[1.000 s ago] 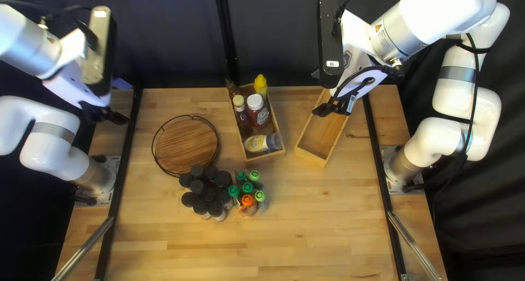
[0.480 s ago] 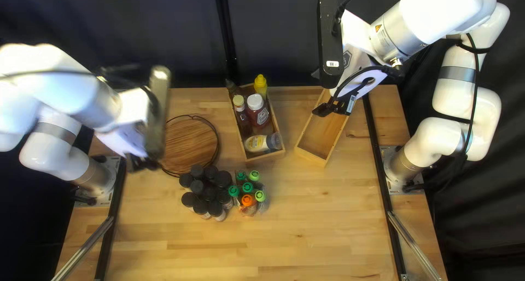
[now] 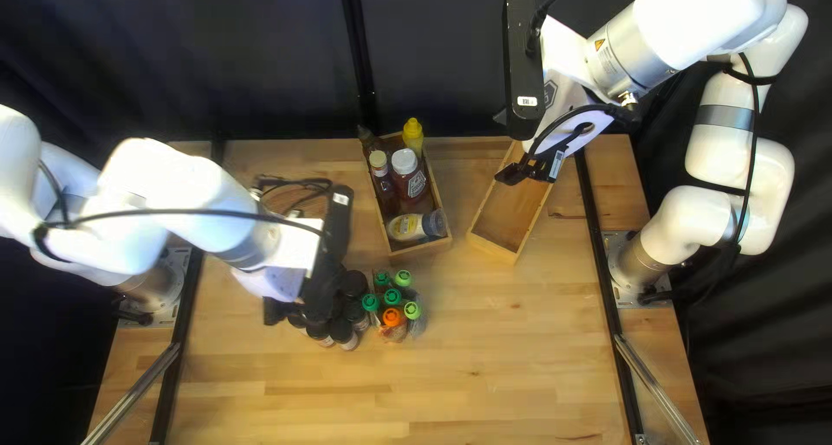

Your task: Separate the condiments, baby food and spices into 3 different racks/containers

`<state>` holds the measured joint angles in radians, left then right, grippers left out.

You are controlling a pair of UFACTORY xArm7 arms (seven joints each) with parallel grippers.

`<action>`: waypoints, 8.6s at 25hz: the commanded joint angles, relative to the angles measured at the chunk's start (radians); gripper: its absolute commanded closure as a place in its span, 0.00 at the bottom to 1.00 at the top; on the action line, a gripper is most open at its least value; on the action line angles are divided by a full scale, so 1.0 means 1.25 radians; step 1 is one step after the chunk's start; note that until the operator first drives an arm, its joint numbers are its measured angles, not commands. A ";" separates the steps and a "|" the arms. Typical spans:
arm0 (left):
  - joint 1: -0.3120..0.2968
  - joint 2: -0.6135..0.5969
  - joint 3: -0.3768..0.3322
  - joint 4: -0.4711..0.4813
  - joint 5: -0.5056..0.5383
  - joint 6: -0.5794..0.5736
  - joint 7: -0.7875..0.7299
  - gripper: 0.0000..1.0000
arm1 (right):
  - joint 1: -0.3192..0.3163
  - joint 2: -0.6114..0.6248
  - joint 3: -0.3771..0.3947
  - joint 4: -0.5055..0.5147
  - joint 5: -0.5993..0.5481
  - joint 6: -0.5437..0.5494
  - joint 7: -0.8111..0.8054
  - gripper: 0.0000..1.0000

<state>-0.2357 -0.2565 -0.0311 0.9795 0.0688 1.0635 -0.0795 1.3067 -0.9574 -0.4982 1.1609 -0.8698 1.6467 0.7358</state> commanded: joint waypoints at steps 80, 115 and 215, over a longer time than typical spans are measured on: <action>0.136 -0.337 0.127 -0.111 0.131 0.275 0.134 1.00 | 0.000 0.000 0.000 0.000 0.000 0.000 0.000 0.00; 0.218 -0.247 0.329 -0.446 0.175 -0.154 0.123 0.89 | 0.000 0.000 0.000 0.000 0.000 0.000 0.000 0.00; 0.153 -0.014 0.213 -0.191 0.182 -0.032 -0.144 0.99 | 0.000 0.000 0.000 0.000 0.000 0.000 0.000 0.00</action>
<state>-0.0589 -0.2870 0.2208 0.7652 0.2867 1.0542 -0.2507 1.3067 -0.9574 -0.4982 1.1609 -0.8698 1.6467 0.7358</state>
